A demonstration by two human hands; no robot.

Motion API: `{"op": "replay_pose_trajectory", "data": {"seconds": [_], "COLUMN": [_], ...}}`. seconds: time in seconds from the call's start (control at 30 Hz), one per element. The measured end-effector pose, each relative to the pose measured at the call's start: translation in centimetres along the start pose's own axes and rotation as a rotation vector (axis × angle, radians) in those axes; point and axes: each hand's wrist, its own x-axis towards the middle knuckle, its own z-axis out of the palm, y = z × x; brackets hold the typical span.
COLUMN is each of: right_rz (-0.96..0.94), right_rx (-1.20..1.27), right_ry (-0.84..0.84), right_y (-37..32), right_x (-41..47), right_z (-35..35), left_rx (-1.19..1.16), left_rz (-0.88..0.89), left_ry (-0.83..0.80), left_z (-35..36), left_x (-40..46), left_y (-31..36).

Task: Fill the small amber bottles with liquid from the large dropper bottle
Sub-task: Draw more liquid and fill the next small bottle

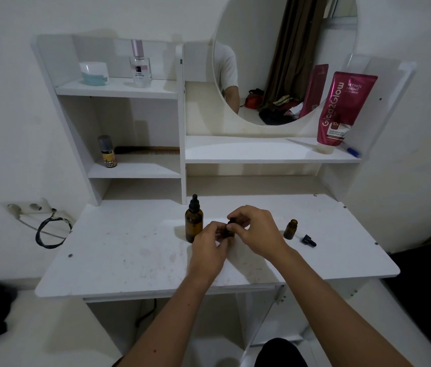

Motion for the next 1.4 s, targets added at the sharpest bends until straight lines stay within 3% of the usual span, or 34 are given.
{"op": "replay_pose_trajectory", "data": {"seconds": [0.5,0.63,0.83,1.07,1.4], "right_rz": [0.031,-0.023,-0.026,0.073,0.073], "right_rx": [0.007,0.025,0.206,0.321,0.318], "right_ry": [0.208,0.276,0.136,0.104,0.148], "right_y": [-1.1,-3.1,-7.2,-8.3,-8.8], "right_x": [-1.4,-0.5,1.5,3.2,3.7], "right_z": [1.0,0.5,1.6,3.1,4.1], "left_rx": [-0.004,-0.088,-0.150,-0.122,-0.060], "left_rz": [-0.010,-0.089,-0.146,-0.175,-0.142], "left_ry": [0.020,0.122,0.326,0.163,0.167], "left_z": [-0.8,-2.8,-6.1,-6.2,-5.9], "left_x": [-1.3,-3.1,-2.4,0.1,0.5], "left_y": [0.5,0.2,-0.3,-1.5,-2.5]}}
